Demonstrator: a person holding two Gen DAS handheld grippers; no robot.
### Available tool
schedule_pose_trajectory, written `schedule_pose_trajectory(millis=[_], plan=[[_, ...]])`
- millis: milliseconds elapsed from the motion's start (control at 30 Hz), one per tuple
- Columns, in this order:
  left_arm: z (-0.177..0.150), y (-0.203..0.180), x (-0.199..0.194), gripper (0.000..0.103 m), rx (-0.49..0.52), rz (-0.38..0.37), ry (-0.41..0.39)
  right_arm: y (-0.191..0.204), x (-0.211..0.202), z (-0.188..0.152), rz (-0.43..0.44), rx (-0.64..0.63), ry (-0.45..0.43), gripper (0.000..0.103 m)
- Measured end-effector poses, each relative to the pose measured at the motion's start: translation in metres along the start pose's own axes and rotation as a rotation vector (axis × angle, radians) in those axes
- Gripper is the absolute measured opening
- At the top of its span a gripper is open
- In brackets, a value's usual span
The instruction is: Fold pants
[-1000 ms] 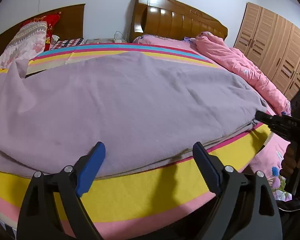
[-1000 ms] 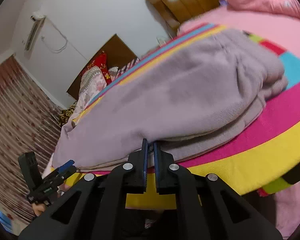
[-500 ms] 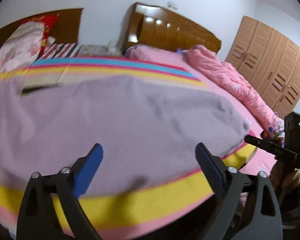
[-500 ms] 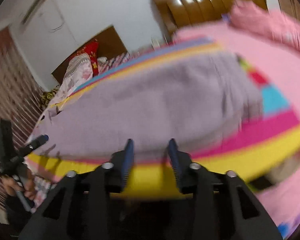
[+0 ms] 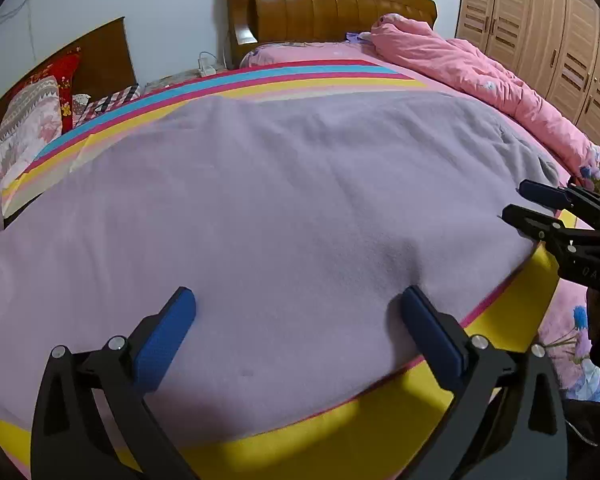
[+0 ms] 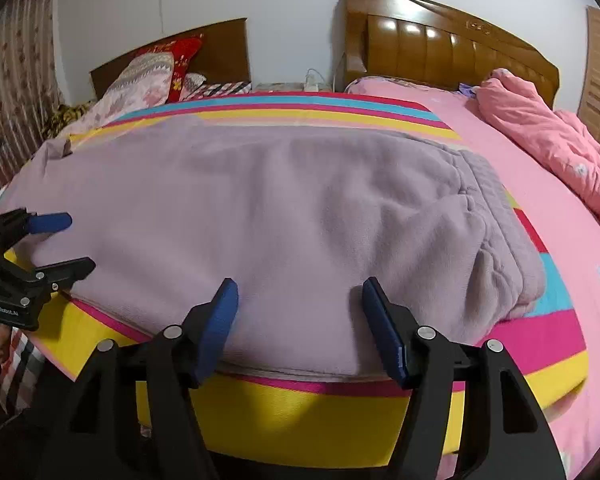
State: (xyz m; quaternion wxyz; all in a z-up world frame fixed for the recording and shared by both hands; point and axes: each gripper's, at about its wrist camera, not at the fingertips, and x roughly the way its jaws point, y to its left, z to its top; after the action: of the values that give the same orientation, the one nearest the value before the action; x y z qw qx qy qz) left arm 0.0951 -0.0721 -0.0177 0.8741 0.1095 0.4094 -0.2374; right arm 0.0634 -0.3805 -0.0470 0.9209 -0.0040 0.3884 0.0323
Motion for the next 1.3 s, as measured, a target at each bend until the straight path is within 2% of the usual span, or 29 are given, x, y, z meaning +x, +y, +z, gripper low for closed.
schedule_pose_trajectory(millis=[100,133,200,233,267,300,333,433,467,567,600,667,700,767,867,933,1033,1067,1100,1133,1167,1200,1300], plan=[[0.000,-0.001,-0.003,0.102,0.005,-0.006,0.001,0.003,-0.004,0.018,0.021,0.001,0.075,0.065],[0.000,-0.001,-0.003,0.102,0.006,-0.007,0.000,0.000,-0.008,0.028,0.019,0.004,0.071,0.065],[-0.001,0.001,0.003,0.102,0.005,-0.002,-0.001,-0.003,-0.016,0.056,-0.025,0.006,0.002,0.066],[-0.003,0.002,0.005,0.102,0.004,-0.001,-0.001,-0.004,-0.017,0.067,-0.033,0.008,-0.027,0.073],[-0.005,0.004,0.007,0.102,0.003,-0.001,-0.001,-0.007,-0.013,0.080,-0.033,0.011,-0.044,0.086],[-0.005,0.004,0.007,0.102,0.004,-0.002,-0.001,-0.009,-0.001,0.088,-0.040,0.003,-0.021,0.092],[-0.006,0.004,0.008,0.102,0.004,-0.003,-0.003,-0.010,0.013,0.092,-0.058,-0.008,0.030,0.092],[-0.008,0.005,0.008,0.102,0.005,-0.006,-0.014,-0.018,0.063,0.074,-0.106,-0.020,0.213,0.092],[-0.008,0.006,0.008,0.102,0.005,-0.011,-0.018,-0.021,0.059,0.064,-0.089,-0.013,0.125,0.095],[-0.011,0.011,0.005,0.102,-0.008,-0.042,-0.048,-0.025,0.058,0.056,-0.075,-0.014,0.113,0.095],[-0.012,0.015,0.003,0.101,-0.025,-0.062,-0.060,-0.023,0.057,0.058,-0.091,-0.014,0.129,0.095],[-0.016,0.025,-0.007,0.101,-0.089,-0.117,-0.096,-0.017,0.047,0.063,-0.176,0.007,0.155,0.094],[-0.019,0.029,-0.015,0.101,-0.112,-0.145,-0.118,-0.009,0.034,0.069,-0.171,0.027,0.112,0.094],[-0.033,0.050,-0.043,0.101,-0.174,-0.182,-0.216,0.010,0.016,0.082,-0.067,0.031,0.014,0.095],[-0.059,0.099,-0.079,0.101,-0.294,-0.115,-0.326,0.079,0.005,0.101,0.165,-0.084,-0.067,0.095],[-0.079,0.142,-0.097,0.101,-0.434,-0.046,-0.366,0.144,0.010,0.119,0.352,-0.242,-0.117,0.095],[-0.119,0.222,-0.124,0.101,-0.707,0.065,-0.422,0.227,0.024,0.149,0.537,-0.403,-0.158,0.095],[-0.132,0.248,-0.132,0.101,-0.794,0.110,-0.423,0.266,0.032,0.161,0.623,-0.477,-0.168,0.092],[-0.149,0.274,-0.141,0.101,-0.881,0.158,-0.436,0.300,0.041,0.174,0.687,-0.536,-0.168,0.087],[-0.159,0.288,-0.147,0.101,-0.924,0.185,-0.453,0.322,0.050,0.187,0.726,-0.573,-0.153,0.085],[-0.171,0.307,-0.156,0.101,-0.975,0.229,-0.474,0.361,0.064,0.201,0.772,-0.616,-0.107,0.084],[-0.181,0.325,-0.163,0.101,-1.019,0.278,-0.482,0.389,0.074,0.211,0.794,-0.640,-0.077,0.082],[-0.202,0.372,-0.168,0.101,-1.130,0.354,-0.474,0.481,0.099,0.232,0.880,-0.753,-0.014,0.075]])
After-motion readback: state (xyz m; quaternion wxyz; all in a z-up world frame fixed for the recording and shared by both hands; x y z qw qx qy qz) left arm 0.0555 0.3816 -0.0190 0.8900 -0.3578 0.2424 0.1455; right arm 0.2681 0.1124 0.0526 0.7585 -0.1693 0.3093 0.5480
